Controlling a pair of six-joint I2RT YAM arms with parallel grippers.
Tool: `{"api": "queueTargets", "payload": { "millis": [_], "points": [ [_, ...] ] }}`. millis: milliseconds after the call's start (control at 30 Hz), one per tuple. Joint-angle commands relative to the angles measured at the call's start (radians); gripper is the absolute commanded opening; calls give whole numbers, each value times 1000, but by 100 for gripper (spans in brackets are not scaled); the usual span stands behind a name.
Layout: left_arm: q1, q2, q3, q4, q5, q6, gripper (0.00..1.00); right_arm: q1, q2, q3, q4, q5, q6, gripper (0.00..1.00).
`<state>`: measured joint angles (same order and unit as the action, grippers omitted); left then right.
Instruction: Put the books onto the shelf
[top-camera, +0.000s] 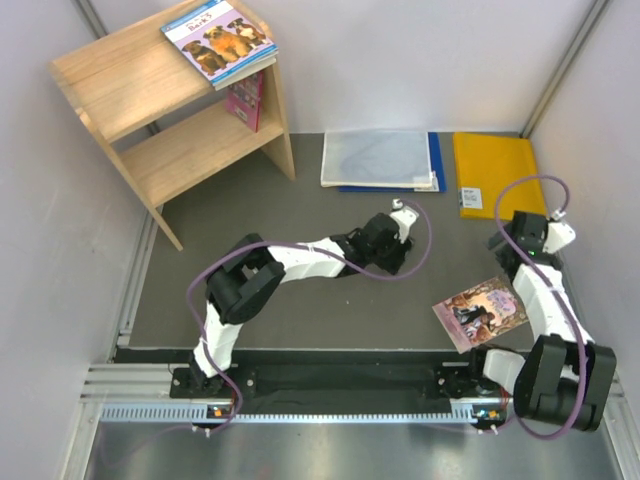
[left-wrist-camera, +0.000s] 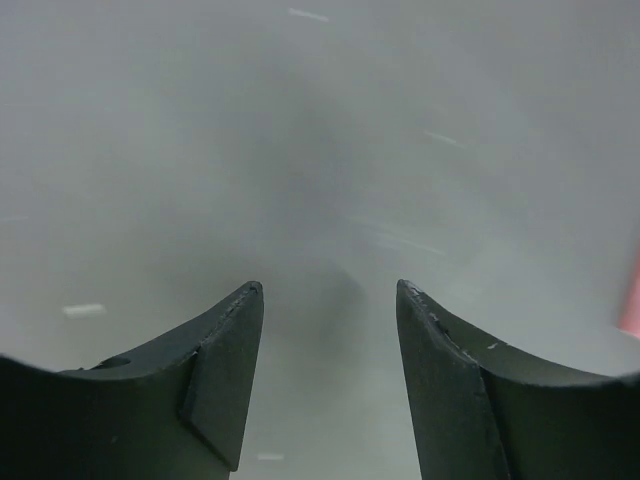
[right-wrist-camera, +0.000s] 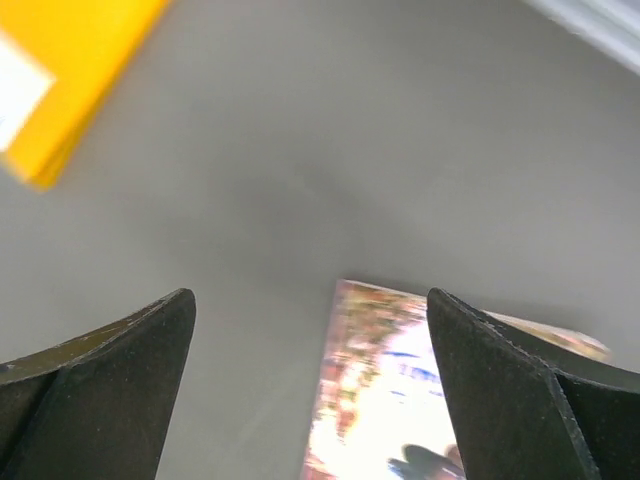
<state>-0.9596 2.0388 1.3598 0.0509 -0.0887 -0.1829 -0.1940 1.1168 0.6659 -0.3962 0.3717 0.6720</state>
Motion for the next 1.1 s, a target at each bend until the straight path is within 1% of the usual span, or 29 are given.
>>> {"api": "queueTargets", "payload": {
  "millis": [0, 67, 167, 233, 333, 400, 533, 567, 633, 667, 767, 800, 833, 967, 1067],
  "points": [
    [-37, -18, 9, 111, 231, -58, 59, -116, -83, 9, -165, 29, 23, 97],
    [-51, -37, -16, 165, 282, -84, 59, -184, -113, 15, -216, 9, 18, 96],
    [-65, -54, -28, 204, 363, -107, 58, -238, -133, 14, -262, -23, 12, 95],
    [-77, -57, -21, 213, 388, -106, 57, -254, -127, 6, -302, -34, 20, 95],
    [-103, -43, -1, 211, 429, -96, 57, -288, -124, -29, -319, -82, 38, 94],
    [-122, -17, 21, 208, 470, -96, 54, -298, -120, -26, -332, -122, 64, 94],
    [-152, 17, 48, 191, 497, -105, 51, -337, -106, -60, -340, -195, 78, 93],
    [-163, 26, 62, 187, 506, -105, 47, -361, -98, -71, -340, -215, 78, 93],
    [-172, 43, 79, 178, 523, -99, 42, -386, -98, -110, -334, -235, 81, 93],
    [-183, 52, 105, 159, 527, -98, 32, -410, -100, -126, -331, -260, 87, 92],
    [-205, 99, 174, 124, 544, -87, 16, -441, -97, -161, -323, -286, 107, 92],
    [-209, 115, 194, 89, 550, -86, 4, -443, -98, -163, -325, -286, 115, 92],
    [-212, 150, 215, 72, 556, -79, 0, -444, -101, -164, -326, -284, 118, 92],
    [-228, 224, 317, -9, 563, -72, 0, -453, -104, -150, -343, -254, 127, 91],
    [-228, 268, 372, -72, 563, -69, 0, -455, -86, -172, -305, -269, 130, 91]
  ]
}}
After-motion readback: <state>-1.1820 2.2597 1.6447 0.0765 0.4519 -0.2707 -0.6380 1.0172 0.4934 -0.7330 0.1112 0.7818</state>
